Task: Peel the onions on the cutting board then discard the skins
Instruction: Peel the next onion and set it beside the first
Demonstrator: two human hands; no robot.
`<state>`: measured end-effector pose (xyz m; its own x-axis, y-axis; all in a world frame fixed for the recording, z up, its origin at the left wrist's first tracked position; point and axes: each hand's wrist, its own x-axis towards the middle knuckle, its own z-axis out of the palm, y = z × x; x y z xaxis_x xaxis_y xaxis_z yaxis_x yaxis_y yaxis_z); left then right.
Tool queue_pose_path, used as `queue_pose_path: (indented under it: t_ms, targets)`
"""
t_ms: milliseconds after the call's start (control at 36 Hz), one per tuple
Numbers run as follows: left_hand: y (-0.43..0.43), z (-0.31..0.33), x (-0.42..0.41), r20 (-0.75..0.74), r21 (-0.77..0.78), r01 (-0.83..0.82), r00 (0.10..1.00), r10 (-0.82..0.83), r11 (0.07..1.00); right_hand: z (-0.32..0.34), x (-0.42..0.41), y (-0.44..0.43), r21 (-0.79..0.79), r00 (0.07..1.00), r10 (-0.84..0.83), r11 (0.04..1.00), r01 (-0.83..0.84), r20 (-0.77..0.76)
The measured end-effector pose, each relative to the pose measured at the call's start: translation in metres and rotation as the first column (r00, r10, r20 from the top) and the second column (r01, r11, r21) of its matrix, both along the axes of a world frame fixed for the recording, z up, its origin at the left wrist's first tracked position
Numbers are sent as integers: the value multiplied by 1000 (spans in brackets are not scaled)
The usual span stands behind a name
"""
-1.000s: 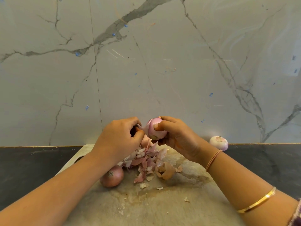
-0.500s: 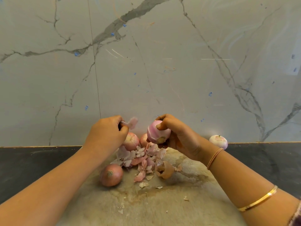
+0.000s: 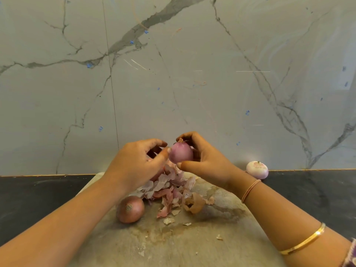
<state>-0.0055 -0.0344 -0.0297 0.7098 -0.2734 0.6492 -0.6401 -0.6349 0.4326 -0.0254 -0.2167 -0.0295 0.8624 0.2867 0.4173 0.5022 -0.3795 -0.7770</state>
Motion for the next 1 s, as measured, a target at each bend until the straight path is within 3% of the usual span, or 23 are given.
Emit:
queue_pose_path:
  t_ms: [250, 556, 750, 944, 1000]
  targets:
    - [-4, -3, -1, -73, -210, 78, 993, -95, 975, 0, -1, 3, -76, 991, 6, 997, 4, 130]
    - [-6, -4, 2, -48, -228, -33, 999, 22, 973, 0, -3, 6, -90, 989, 56, 995, -44, 136]
    - [-5, -2, 4, -96, -318, -68, 995, 39, 946, 3, -4, 4, 147, 992, 127, 981, -126, 4]
    - [-6, -3, 4, -185, -502, -6, 978, -101, 865, 5, -1, 2, 508, 931, 284, 851, -135, -229]
    - [-6, -3, 3, -168, -480, 14, 980, -107, 877, 6, 0, 1, 487, 930, 258, 867, -105, -260]
